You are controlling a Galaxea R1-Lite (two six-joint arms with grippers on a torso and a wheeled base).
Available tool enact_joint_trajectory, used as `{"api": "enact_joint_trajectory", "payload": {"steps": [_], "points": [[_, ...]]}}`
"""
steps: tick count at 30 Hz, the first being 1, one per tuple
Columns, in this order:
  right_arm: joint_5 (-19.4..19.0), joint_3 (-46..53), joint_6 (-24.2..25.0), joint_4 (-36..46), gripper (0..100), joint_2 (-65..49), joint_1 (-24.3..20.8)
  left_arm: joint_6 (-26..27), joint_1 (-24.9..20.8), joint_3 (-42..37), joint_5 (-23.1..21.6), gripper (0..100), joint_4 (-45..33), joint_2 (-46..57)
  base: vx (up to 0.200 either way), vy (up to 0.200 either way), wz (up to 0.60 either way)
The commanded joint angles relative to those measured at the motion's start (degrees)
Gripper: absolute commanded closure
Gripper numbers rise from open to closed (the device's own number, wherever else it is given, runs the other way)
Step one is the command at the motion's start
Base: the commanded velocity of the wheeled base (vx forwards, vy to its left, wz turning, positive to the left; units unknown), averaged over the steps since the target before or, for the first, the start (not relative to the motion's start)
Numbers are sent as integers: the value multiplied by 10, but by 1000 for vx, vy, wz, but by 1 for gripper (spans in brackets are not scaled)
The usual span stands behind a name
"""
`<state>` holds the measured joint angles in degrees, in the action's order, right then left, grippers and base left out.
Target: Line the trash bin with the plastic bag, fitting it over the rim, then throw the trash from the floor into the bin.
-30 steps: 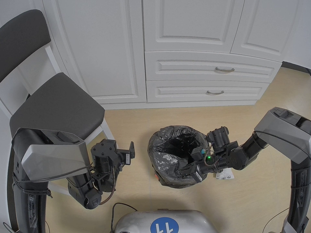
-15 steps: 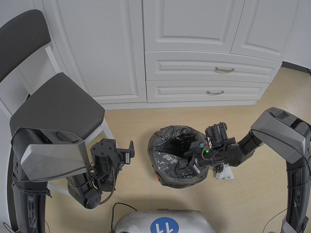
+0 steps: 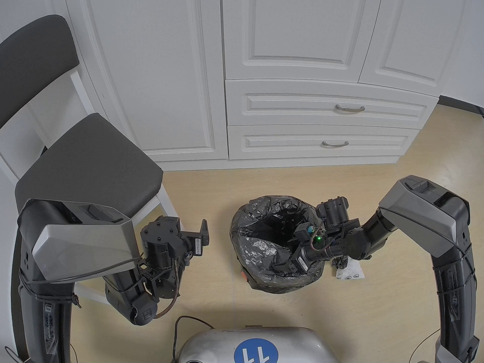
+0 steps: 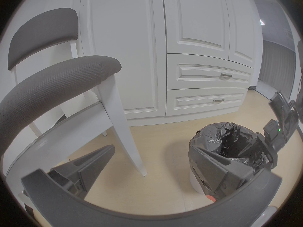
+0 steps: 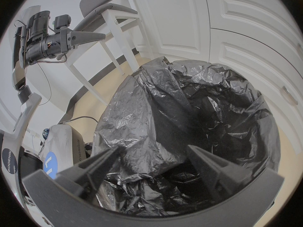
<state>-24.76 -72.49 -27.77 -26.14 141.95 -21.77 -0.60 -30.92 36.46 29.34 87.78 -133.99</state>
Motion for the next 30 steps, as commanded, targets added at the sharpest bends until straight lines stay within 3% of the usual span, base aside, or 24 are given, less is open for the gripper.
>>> {"api": "enact_joint_trajectory", "payload": {"steps": [1,5,17,25,30], "points": [[-1,2,8,-1,100,0,0,0,1,0,0,0,0,-2,0,0,0],[-5,20,26,-1,100,-25,-5,0,2,0,0,0,-1,-1,0,0,0],[-5,99,18,-1,100,-102,-32,-1,2,0,1,0,0,1,0,0,0],[-3,163,-76,0,100,-135,-49,0,2,-2,1,0,0,1,0,0,0],[5,159,-88,0,100,-101,-53,-1,3,-2,2,0,0,1,0,0,0]]}}
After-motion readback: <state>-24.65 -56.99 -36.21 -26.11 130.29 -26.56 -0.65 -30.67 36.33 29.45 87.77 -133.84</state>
